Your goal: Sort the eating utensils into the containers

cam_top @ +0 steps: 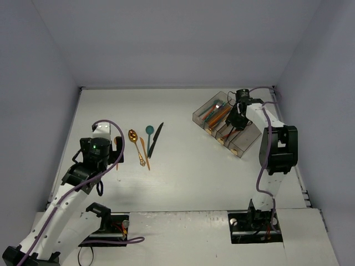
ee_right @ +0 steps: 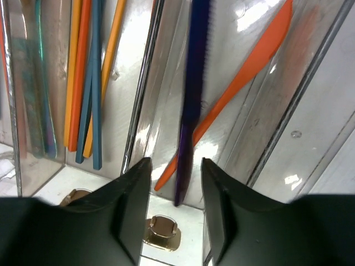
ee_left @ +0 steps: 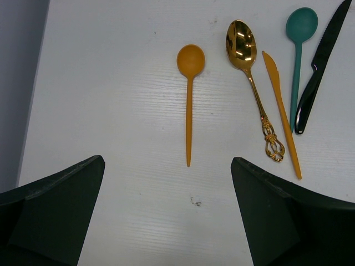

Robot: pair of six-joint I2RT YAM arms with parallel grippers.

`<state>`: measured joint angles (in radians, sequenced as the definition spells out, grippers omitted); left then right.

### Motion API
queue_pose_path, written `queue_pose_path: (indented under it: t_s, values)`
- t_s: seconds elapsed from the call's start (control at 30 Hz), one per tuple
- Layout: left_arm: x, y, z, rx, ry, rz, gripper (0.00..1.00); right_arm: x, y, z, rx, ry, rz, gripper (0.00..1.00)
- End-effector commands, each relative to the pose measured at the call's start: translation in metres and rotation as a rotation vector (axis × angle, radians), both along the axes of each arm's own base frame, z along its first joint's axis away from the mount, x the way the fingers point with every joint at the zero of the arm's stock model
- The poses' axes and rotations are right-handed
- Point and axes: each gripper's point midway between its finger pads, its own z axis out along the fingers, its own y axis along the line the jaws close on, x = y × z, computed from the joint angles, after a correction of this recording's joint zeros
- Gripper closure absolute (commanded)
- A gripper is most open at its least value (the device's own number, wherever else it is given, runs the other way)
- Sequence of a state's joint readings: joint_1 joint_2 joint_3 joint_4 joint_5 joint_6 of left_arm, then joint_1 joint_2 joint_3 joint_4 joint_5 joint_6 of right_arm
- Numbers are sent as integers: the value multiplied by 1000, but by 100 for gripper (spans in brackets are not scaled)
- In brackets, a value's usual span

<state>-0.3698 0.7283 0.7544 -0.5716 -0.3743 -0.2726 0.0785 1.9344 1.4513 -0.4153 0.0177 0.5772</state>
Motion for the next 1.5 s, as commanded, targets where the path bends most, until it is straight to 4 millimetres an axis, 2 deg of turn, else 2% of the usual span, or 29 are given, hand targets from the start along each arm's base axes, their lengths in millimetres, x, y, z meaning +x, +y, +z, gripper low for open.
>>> queue_pose_path:
  t_s: [0.0,0.07,0.23,0.33,0.43,0.5,0.57,0.7,0.77,0.93,1.03,1.17,1.37,1.47]
  values:
    - [11,-7,20,-35,-54,-18,3,3,9,42,-2,-104,39,56]
    - [12,-11,20,-46,-51,-37,2,2,10,47,-10,-116,60,55]
    - [27,-41,19,-74,-2,-180,3,-7,12,98,-22,-232,139,51]
    - [43,-69,20,-90,38,-304,7,-20,12,140,-28,-334,183,44]
    - [62,-90,18,-101,71,-363,8,-38,8,171,-44,-417,213,38]
    - [73,-100,21,-101,67,-382,8,-50,5,179,-46,-441,225,35]
    - [86,-115,12,-88,105,-408,8,-62,5,189,-38,-475,243,31]
    - [106,-148,-5,-50,173,-474,8,-86,8,191,-16,-501,270,30]
    - [113,-160,-14,-51,205,-502,12,-95,9,190,-8,-509,278,30]
    - [128,-179,-47,-56,303,-532,21,-117,15,187,26,-525,305,29]
    - [134,-187,-69,-57,369,-538,30,-128,16,187,38,-540,311,28]
    - [139,-194,-86,-64,429,-540,39,-136,20,181,64,-535,324,28]
    - [143,-196,-108,-49,490,-530,51,-141,29,181,107,-535,349,28]
    - [145,-192,-115,-38,509,-507,53,-142,29,182,105,-541,352,28]
